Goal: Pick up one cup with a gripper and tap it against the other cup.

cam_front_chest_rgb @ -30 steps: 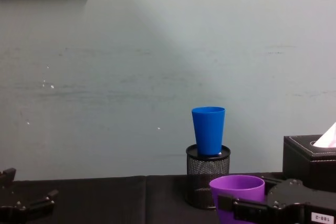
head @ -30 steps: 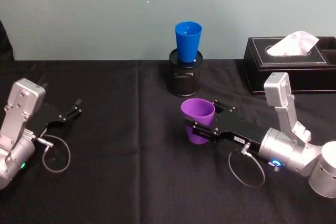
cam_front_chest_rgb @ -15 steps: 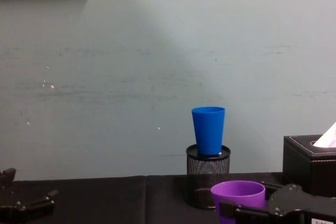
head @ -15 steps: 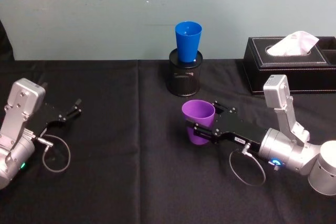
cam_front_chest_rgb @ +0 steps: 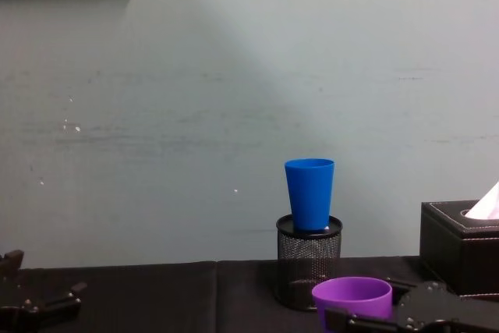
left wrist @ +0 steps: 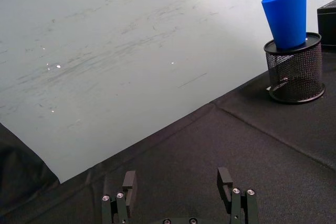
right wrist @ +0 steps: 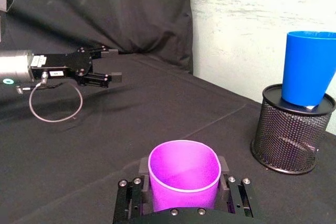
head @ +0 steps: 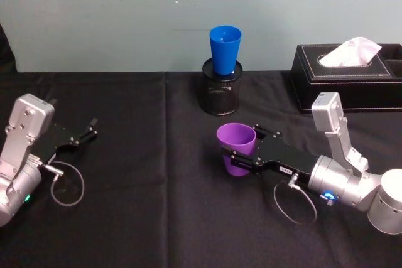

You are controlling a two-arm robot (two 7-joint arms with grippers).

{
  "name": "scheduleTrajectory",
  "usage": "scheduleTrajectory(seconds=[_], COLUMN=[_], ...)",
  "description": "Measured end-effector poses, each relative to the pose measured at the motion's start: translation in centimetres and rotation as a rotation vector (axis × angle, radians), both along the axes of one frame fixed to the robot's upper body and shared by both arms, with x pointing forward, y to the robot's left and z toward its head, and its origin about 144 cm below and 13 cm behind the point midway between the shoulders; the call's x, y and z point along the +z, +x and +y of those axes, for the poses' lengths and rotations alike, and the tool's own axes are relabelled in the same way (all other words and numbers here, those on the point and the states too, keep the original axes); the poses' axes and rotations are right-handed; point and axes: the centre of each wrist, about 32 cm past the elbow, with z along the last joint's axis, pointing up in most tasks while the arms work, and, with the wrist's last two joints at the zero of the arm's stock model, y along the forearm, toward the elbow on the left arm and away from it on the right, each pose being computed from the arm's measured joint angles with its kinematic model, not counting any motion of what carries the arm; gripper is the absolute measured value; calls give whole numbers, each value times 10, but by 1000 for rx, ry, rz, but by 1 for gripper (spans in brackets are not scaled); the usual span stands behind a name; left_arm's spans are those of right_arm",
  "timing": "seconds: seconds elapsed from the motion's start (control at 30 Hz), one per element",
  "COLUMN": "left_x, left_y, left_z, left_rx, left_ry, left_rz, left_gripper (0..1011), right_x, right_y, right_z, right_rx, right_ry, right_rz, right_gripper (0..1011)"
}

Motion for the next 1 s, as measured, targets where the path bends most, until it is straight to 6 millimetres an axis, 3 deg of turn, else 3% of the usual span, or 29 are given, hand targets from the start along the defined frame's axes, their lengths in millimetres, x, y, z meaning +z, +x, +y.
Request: scheduleTrajectory(seconds=[1.0], left_x=[0], left_y=[0], left_z=[0], left_rx=[0], left_ry=[0], left_rz=[0], left_gripper=[1000], right_x=[-5], right_y=[3], right_z=[-1], right_rx=[-18], right_ry=[-28], right_rz=[33], right_gripper=[760])
